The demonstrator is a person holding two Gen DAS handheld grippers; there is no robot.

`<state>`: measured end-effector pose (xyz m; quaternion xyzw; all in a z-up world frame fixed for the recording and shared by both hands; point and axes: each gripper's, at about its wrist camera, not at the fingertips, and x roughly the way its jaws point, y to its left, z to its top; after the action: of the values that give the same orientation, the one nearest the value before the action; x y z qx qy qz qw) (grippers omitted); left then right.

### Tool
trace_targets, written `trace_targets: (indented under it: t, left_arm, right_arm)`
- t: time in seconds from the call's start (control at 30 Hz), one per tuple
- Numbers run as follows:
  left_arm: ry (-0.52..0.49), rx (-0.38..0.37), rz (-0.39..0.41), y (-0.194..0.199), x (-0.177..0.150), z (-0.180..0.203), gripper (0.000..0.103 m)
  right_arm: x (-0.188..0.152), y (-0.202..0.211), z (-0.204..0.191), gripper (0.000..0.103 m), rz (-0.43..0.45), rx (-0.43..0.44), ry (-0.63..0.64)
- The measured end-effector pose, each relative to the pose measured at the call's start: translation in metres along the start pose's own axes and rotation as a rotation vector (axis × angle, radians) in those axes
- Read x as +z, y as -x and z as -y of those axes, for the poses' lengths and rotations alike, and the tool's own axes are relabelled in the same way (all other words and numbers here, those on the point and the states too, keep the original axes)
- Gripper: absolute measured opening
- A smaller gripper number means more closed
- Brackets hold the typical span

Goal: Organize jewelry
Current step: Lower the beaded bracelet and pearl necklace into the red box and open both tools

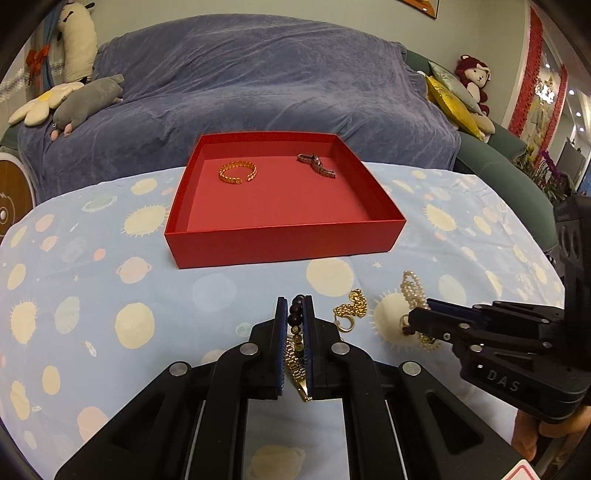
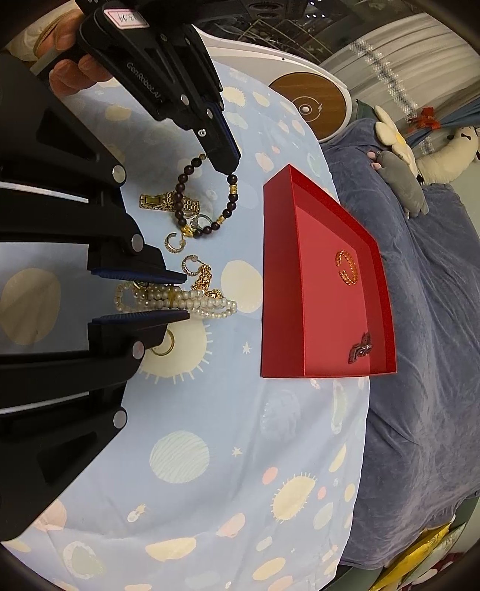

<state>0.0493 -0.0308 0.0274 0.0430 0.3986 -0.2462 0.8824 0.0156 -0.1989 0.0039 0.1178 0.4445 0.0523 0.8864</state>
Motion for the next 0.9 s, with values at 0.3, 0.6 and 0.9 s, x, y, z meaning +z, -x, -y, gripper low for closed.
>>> trace_targets:
  t: [0.3, 0.6, 0.9]
  left_arm:
    - [0.012, -0.016, 0.082, 0.048, 0.026, -0.008, 0.005]
    - [-0.03, -0.001, 0.194, 0.061, 0.112, -0.01, 0.005]
    - [0.056, -0.016, 0.172, -0.022, 0.163, -0.029, 0.005]
  right_arm:
    - [0.011, 0.023, -0.015, 0.013, 0.045, 0.042, 0.031]
    - [0.104, 0.055, -0.012, 0.013, 0.189, 0.035, 0.053]
    - [0.167, -0.019, 0.011, 0.013, 0.168, 0.001, 0.021]
